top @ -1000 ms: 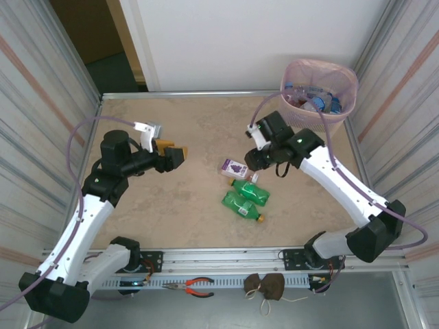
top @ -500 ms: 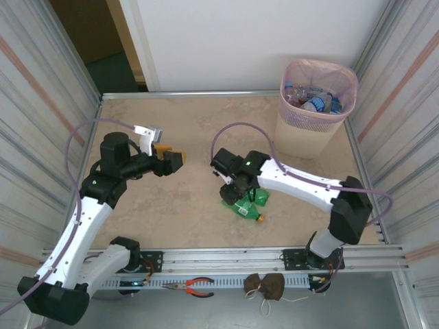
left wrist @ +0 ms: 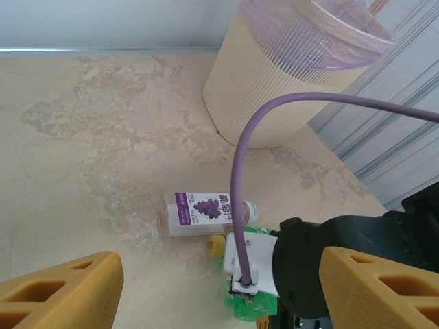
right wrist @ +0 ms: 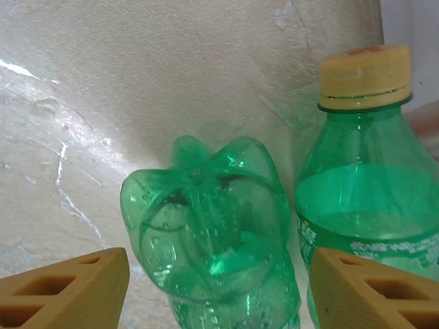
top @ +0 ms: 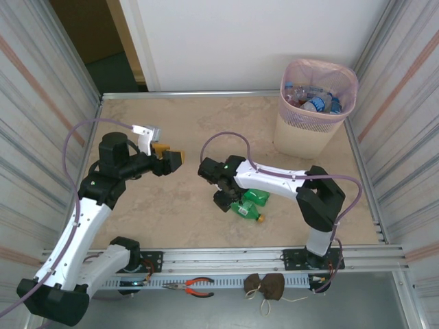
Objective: Put the plastic bottles in the bin
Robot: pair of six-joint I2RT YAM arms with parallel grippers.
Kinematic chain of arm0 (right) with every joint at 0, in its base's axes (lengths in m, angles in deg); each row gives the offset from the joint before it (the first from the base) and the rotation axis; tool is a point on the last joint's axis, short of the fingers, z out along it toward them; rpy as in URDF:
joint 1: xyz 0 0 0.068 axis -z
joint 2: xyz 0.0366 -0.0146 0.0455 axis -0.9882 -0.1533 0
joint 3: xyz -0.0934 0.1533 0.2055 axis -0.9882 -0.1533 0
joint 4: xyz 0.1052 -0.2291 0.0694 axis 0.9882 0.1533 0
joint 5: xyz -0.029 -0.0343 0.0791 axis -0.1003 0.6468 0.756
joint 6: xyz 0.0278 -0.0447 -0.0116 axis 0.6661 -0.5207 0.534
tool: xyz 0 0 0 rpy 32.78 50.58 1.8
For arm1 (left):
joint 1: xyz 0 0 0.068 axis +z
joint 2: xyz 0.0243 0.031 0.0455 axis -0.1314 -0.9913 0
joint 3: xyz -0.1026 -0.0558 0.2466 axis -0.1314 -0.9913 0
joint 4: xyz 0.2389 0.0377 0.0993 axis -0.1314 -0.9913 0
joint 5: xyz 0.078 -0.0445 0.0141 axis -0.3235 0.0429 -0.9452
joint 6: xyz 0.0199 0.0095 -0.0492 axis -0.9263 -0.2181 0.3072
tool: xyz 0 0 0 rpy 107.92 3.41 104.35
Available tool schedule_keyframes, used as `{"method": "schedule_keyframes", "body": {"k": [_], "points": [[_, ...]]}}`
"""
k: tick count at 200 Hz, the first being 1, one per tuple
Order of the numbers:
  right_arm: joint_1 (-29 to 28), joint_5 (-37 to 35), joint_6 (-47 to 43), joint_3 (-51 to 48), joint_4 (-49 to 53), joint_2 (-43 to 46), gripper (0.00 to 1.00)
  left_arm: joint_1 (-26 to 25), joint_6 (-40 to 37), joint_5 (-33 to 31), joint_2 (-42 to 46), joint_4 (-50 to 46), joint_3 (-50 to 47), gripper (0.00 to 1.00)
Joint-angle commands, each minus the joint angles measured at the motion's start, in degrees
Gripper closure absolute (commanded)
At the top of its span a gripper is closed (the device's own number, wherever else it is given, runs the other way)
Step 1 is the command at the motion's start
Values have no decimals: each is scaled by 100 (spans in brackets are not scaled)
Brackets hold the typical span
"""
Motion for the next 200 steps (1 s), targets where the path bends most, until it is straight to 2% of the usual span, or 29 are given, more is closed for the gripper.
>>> {"method": "schedule_keyframes", "body": {"k": [1,61,99,153,200], "points": [[-34,-129,-117,131,-30,-198,30,60,80,-47,72,206,71,24],[-34,-116,-166,84,-231,-595,28,59,134,-66,156,207,13,24],[-34,-147,-188,90,-257,-693,31,61,186,-46,172,255,-17,24],[-34,-129,-135,91,-146,-520,39,59,200,-42,164,255,10,24],[-34,90,-10,158,-100,-12,41,60,212,-36,190,258,27,24]]}}
